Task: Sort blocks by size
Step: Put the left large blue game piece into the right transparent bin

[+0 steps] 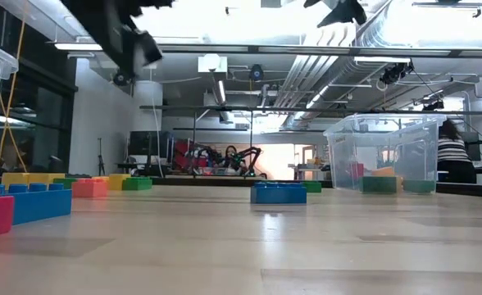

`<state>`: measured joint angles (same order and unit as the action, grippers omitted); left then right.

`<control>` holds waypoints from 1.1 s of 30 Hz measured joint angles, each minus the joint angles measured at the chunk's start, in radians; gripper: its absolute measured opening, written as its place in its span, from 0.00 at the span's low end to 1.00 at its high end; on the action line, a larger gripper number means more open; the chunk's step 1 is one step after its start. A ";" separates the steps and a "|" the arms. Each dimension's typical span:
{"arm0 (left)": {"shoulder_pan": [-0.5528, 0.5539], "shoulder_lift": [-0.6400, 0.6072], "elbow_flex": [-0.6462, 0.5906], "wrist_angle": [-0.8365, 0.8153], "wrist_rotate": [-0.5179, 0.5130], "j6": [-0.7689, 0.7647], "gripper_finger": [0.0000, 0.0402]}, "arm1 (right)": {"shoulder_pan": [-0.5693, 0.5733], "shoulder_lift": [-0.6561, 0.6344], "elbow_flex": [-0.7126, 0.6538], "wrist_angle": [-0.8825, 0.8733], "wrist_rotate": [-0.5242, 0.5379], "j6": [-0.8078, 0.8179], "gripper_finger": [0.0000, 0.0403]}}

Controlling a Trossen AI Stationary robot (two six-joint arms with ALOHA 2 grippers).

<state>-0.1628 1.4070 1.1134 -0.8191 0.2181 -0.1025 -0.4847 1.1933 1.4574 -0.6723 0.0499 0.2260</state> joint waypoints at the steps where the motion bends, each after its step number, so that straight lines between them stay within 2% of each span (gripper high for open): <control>1: -0.028 0.000 0.000 -0.004 0.033 -0.002 0.47 | 0.000 0.004 0.000 -0.003 -0.001 0.000 0.79; 4: -0.125 0.002 -0.004 0.002 0.016 0.101 0.50 | 0.000 0.007 0.000 -0.006 -0.001 -0.017 0.79; 7: -0.197 0.016 -0.010 0.071 -0.093 0.242 0.54 | 0.000 0.007 0.000 -0.006 -0.001 -0.027 0.79; 9: -0.215 0.035 -0.011 0.110 -0.169 0.233 0.57 | 0.000 0.007 0.000 -0.010 -0.002 -0.026 0.79; 11: -0.209 0.057 -0.011 0.108 -0.158 0.120 0.59 | 0.000 0.007 0.000 -0.022 -0.001 -0.029 0.79; 18: -0.169 0.109 -0.013 0.124 0.031 -0.500 0.62 | 0.000 0.007 0.000 -0.060 -0.005 -0.026 0.79; 23: -0.116 0.122 -0.013 0.231 0.045 -0.918 0.62 | 0.000 0.006 0.000 -0.073 -0.007 -0.034 0.79; 27: -0.085 0.121 -0.012 0.249 0.046 -1.032 0.62 | 0.000 0.006 0.000 -0.073 -0.068 -0.044 0.79; 33: -0.028 0.113 -0.012 0.232 0.031 -0.933 0.62 | 0.010 0.006 0.000 -0.072 -0.204 0.051 0.79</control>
<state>-0.1906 1.5203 1.1011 -0.5874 0.2487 -1.0358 -0.4749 1.1995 1.4574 -0.7442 -0.1537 0.2768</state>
